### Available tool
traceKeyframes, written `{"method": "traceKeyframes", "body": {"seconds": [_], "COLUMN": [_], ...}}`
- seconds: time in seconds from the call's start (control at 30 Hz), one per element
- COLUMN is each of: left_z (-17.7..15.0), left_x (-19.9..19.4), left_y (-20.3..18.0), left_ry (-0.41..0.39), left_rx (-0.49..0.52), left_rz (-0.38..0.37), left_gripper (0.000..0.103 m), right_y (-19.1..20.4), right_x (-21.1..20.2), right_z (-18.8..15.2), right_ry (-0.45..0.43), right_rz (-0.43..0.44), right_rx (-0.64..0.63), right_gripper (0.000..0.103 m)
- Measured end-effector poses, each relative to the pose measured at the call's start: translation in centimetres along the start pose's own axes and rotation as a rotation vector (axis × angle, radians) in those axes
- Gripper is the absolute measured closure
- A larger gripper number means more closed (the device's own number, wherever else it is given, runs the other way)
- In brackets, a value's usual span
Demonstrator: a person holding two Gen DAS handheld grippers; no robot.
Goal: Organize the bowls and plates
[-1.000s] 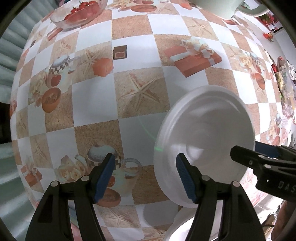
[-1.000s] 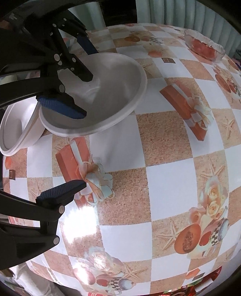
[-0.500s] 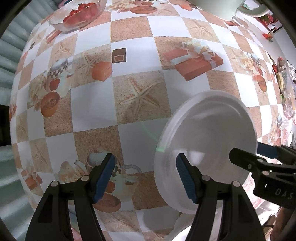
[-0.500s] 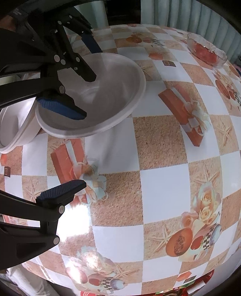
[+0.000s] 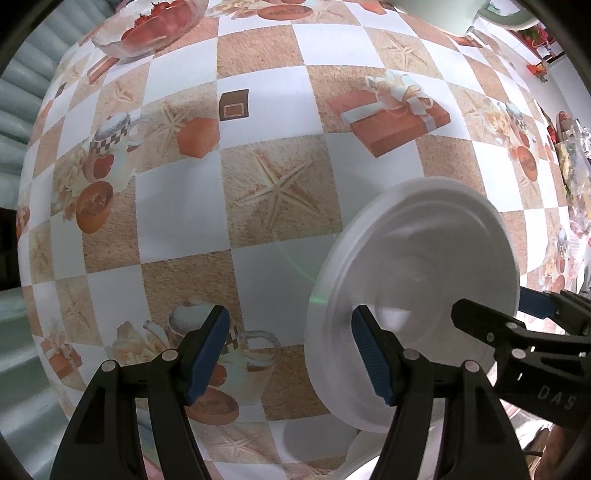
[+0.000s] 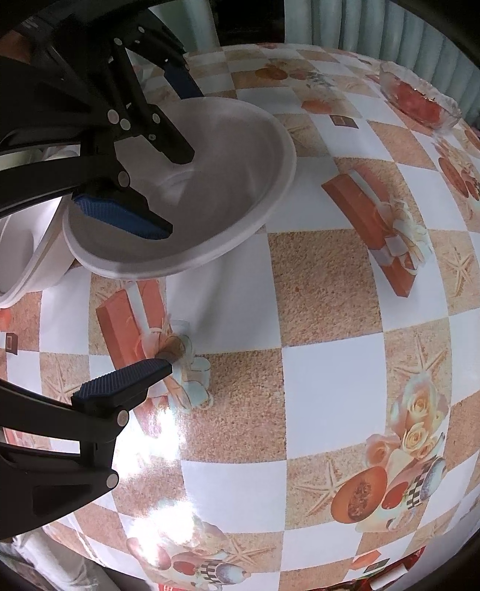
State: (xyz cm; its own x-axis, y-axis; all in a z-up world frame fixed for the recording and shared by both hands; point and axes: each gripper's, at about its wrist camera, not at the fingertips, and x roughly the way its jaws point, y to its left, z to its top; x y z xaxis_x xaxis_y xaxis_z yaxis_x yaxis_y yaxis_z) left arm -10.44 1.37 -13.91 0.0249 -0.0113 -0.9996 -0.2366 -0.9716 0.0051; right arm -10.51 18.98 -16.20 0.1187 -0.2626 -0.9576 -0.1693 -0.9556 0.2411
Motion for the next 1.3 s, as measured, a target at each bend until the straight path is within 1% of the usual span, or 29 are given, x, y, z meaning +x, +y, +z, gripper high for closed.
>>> {"method": "traceKeyframes", "body": {"seconds": [0.07,0.13,0.17,0.2,0.27,0.3,0.33,0.37,0.4,0.43,0.47,0.5,0.53,0.6,0.67,0.73,0.97,1.03,1.17,1.27,1.3], "left_z": [0.2,0.3,0.3,0.4,0.5,0.5,0.6,0.5,0.6,0.7,0.7,0.7,0.7,0.8,0.9,1.0,2.2,1.9,2.0,1.8,1.8], "left_x": [0.4,0.7,0.8,1.0,1.1,1.1,1.1,1.0,1.0,1.0,0.8,0.7,0.5,0.4,0.1,-0.4,-3.0,-4.3,-6.6,-8.0,-8.4], "left_y": [-0.1,0.0,0.0,0.0,-0.1,-0.2,-0.3,-0.4,-0.6,-0.8,-1.1,-1.3,-1.4,-1.3,-1.1,-1.2,-1.1,-0.9,-0.9,-0.8,-1.1], "left_ry": [0.010,0.014,0.016,0.020,0.018,0.016,0.016,0.016,0.014,0.014,0.006,-0.002,-0.009,-0.013,-0.013,-0.027,-0.065,-0.080,-0.110,-0.130,-0.137], "left_rx": [0.003,0.001,0.001,-0.001,-0.002,0.001,0.002,0.006,0.011,0.019,0.031,0.039,0.048,0.040,0.031,0.037,0.026,0.027,0.034,0.041,0.043], "left_rz": [-0.004,-0.005,-0.016,-0.020,-0.021,-0.025,-0.033,-0.049,-0.061,-0.068,-0.071,-0.068,-0.065,-0.072,-0.079,-0.070,-0.059,-0.055,-0.050,-0.047,-0.046], "left_gripper": [0.031,0.034,0.040,0.045,0.048,0.052,0.056,0.064,0.072,0.076,0.078,0.081,0.081,0.081,0.081,0.081,0.081,0.081,0.081,0.081,0.081], "right_y": [0.6,1.0,1.1,1.3,1.5,1.7,1.8,1.9,2.2,2.4,2.7,3.1,3.7,4.1,4.5,5.2,6.7,6.9,6.5,6.5,5.5], "right_x": [-0.3,-0.2,-0.1,0.1,0.3,0.3,0.4,0.3,0.4,0.5,0.6,0.6,0.5,0.4,0.2,-0.2,-2.4,-3.1,-4.4,-6.3,-7.1], "right_z": [0.0,0.0,-0.1,-0.2,-0.3,-0.4,-0.4,-0.5,-0.6,-0.6,-0.6,-0.7,-0.8,-0.8,-0.7,-0.7,-0.5,-0.4,-0.1,-0.8,-0.9], "right_ry": [-0.001,-0.001,0.003,0.007,0.012,0.011,0.011,0.013,0.017,0.019,0.022,0.024,0.017,0.005,0.010,-0.003,-0.039,-0.052,-0.076,-0.098,-0.105], "right_rz": [-0.006,-0.013,-0.017,-0.019,-0.017,-0.014,-0.005,0.006,0.015,0.019,0.026,0.031,0.018,0.012,0.024,0.019,0.023,0.025,0.029,0.031,0.033], "right_rx": [-0.009,-0.015,-0.016,-0.015,-0.011,-0.010,-0.009,-0.006,-0.008,-0.014,-0.021,-0.026,-0.033,-0.033,-0.034,-0.043,-0.050,-0.055,-0.062,-0.064,-0.064], "right_gripper": [0.034,0.034,0.037,0.043,0.044,0.044,0.050,0.056,0.058,0.064,0.076,0.082,0.086,0.086,0.086,0.086,0.086,0.086,0.086,0.086,0.086]}}
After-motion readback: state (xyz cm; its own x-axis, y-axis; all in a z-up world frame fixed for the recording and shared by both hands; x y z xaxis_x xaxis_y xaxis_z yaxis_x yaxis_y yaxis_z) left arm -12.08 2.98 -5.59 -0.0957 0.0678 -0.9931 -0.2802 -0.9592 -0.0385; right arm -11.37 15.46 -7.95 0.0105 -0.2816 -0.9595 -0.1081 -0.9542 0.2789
